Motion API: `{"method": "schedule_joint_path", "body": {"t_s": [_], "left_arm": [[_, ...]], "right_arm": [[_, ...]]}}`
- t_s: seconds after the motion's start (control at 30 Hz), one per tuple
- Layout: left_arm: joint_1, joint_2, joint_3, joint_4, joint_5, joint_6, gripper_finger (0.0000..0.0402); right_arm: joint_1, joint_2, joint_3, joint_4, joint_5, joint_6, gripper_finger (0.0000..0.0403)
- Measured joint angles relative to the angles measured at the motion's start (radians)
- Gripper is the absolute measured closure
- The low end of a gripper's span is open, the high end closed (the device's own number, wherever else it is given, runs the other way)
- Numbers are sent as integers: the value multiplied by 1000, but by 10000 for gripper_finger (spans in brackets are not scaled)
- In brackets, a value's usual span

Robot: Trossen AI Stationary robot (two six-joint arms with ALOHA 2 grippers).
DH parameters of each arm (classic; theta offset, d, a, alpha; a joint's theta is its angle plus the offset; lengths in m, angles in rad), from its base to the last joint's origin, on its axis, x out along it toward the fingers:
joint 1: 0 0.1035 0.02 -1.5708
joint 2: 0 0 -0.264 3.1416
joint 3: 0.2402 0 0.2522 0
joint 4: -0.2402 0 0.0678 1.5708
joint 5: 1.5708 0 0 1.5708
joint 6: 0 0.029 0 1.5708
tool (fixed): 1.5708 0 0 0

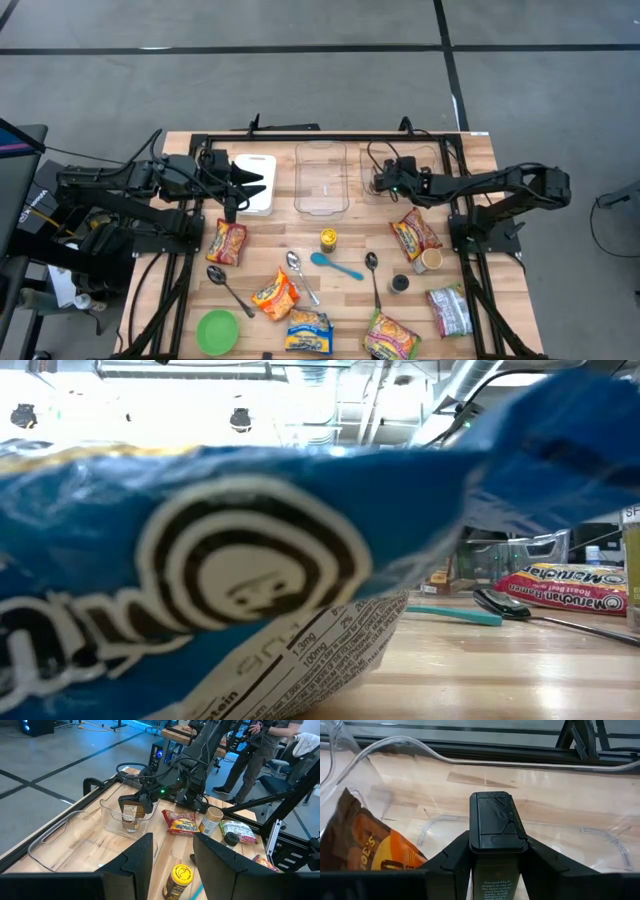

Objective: Pick & Place Food Item
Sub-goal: Put the black spice can into the right transparent bin

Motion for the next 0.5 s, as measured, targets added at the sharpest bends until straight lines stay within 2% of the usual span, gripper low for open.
{"method": "schedule_joint_path", "body": {"t_s": [0.5], "left_arm": [[0, 0, 0, 0, 0, 0, 266]], "right_arm": [[0, 0, 0, -4, -18, -8, 217]]}}
